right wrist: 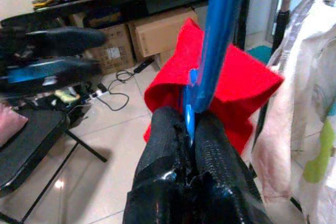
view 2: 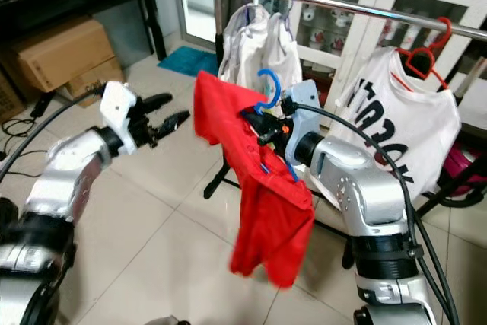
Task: Hang hanger
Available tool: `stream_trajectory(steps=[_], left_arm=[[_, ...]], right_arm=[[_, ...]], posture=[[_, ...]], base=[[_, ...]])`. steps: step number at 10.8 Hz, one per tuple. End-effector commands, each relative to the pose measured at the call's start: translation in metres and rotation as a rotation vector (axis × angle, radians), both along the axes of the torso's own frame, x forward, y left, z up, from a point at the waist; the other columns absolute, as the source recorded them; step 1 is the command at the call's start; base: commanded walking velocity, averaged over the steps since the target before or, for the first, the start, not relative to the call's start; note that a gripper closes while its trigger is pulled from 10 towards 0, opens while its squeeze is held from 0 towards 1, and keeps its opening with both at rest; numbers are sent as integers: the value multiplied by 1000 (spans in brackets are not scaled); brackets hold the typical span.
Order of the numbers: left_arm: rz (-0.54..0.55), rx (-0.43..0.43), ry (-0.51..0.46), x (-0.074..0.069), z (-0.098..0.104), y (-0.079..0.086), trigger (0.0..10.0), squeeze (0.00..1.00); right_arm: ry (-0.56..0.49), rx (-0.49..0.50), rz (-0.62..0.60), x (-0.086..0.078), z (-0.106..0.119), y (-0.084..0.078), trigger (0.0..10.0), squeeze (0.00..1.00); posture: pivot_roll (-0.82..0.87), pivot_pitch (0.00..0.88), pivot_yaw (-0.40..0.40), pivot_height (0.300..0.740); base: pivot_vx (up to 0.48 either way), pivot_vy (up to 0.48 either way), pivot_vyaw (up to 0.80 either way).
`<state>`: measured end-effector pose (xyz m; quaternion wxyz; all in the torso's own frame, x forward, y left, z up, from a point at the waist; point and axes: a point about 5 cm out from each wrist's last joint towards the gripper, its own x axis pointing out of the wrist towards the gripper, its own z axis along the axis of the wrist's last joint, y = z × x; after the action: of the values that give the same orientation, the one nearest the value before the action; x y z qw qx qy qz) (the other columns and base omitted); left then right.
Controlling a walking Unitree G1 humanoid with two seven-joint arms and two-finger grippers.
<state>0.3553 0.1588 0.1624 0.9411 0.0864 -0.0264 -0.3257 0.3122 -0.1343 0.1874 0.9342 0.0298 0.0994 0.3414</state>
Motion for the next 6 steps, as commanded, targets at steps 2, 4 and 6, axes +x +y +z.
stream_trajectory(steps=[2,4,6], left_arm=[[19,-46,62,10,-4,-9,10000,0],[55,-182,133,19,-4,-17,10000,0],[64,-300,199,23,-5,-25,10000,0]], right_arm=[[-48,-10,90,-10,11,11,10000,0],[-63,-29,125,-15,12,15,10000,0],[-69,-40,142,-18,12,17,10000,0]], posture=[[-169,0,23,740],[-173,0,27,740],[-172,0,25,740]], base=[[0,0,0],[0,0,0],[0,0,0]])
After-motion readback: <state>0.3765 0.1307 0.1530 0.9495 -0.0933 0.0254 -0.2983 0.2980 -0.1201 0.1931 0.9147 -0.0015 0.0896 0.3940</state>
